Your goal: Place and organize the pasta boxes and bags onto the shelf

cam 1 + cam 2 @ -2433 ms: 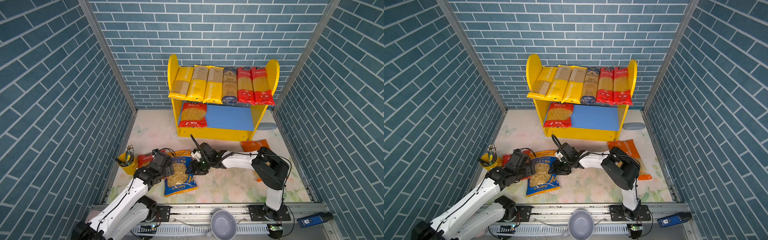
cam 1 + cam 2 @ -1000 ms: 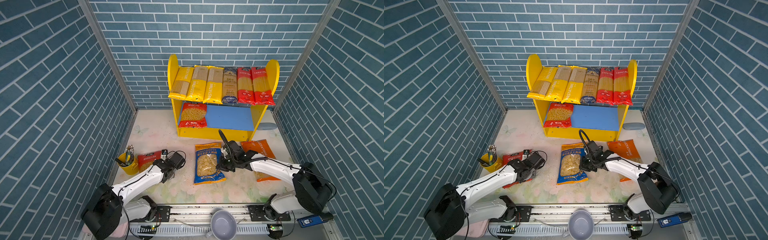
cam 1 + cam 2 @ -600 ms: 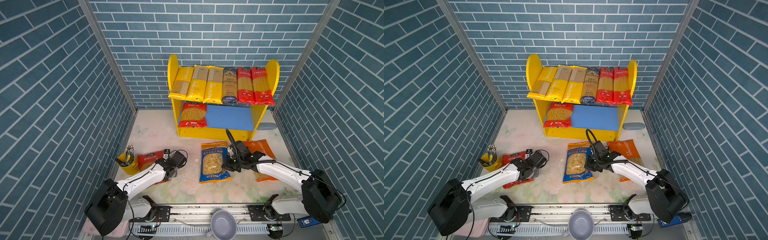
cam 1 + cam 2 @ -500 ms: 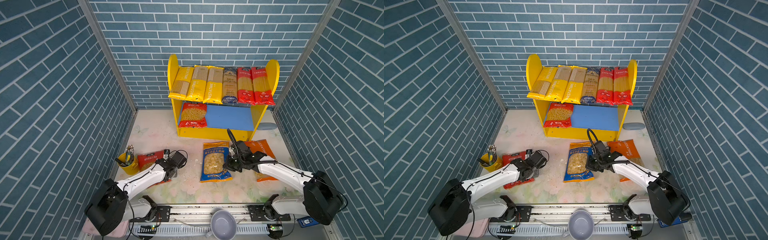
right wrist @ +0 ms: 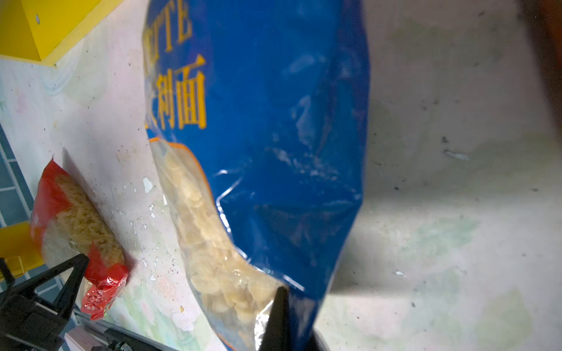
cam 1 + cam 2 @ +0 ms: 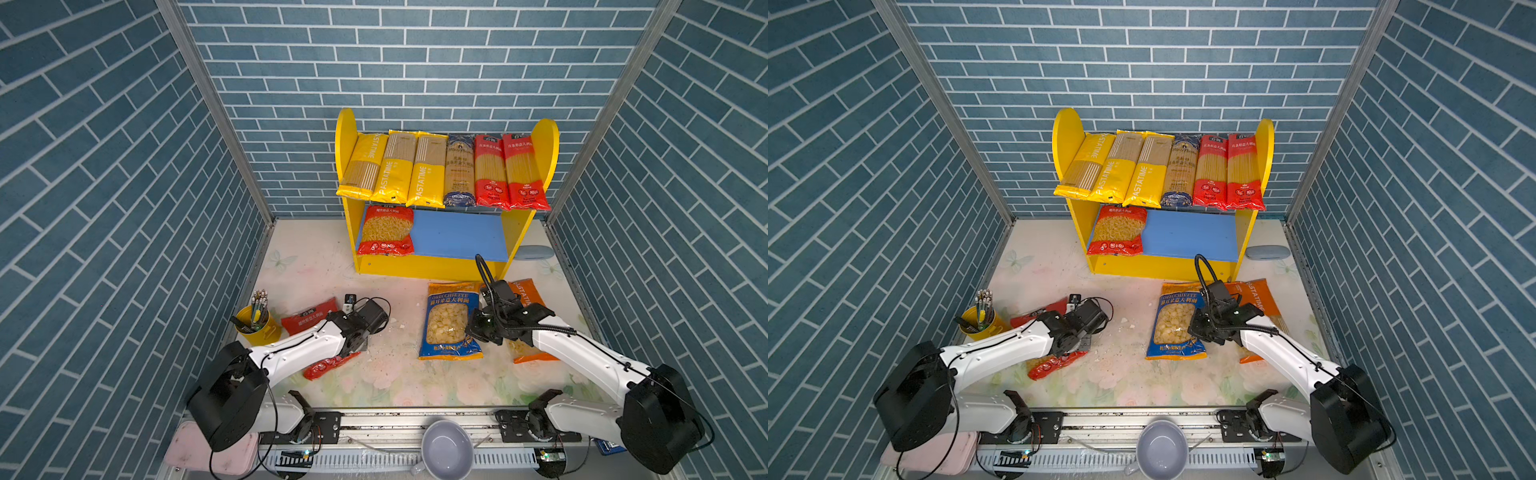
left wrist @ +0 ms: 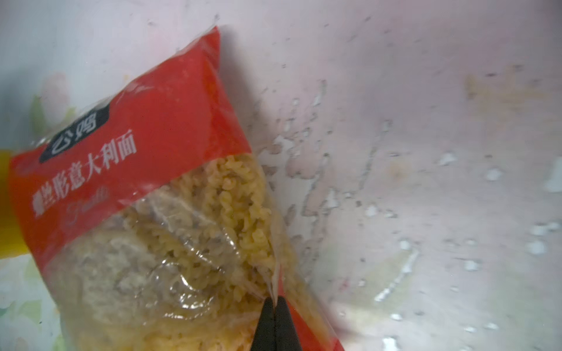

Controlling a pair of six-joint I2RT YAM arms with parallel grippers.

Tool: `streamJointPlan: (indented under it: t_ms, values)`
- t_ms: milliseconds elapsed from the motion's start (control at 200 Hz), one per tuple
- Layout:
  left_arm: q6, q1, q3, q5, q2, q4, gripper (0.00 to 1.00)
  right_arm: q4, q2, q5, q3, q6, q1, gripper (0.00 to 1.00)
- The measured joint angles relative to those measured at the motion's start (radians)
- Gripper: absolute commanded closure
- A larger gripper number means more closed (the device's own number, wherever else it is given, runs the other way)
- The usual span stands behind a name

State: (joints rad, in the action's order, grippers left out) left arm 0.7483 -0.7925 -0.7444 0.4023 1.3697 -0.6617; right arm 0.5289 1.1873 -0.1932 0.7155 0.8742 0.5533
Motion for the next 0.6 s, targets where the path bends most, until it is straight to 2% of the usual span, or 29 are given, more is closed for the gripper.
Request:
streamJointPlan:
  t_ms: [155,255,355,400,535,600]
  values:
    - [0.008,-0.112,-0.106,-0.035,0.108,0.054,1.00,0.040,-0.024,0.037,0.000,-0.011,-0.011,1.00]
    - [0.007,-0.173,-0.160,-0.073,0.163,0.106,0.98,0.069,-0.037,0.068,0.000,-0.018,-0.012,0.83]
    - [-0.001,-0.203,-0.167,-0.114,0.158,0.150,0.85,0.118,-0.077,0.125,0.002,-0.039,-0.013,0.69]
    - [-0.009,-0.208,-0.164,-0.127,0.141,0.162,0.76,0.136,-0.106,0.144,0.003,-0.041,-0.013,0.65]
    - [-0.029,-0.208,-0.128,-0.138,-0.006,0.164,0.53,0.167,-0.168,0.196,0.030,-0.043,0.010,0.61]
    - [-0.042,-0.202,-0.114,-0.138,-0.095,0.145,0.47,0.167,-0.168,0.225,0.050,-0.043,0.061,0.60]
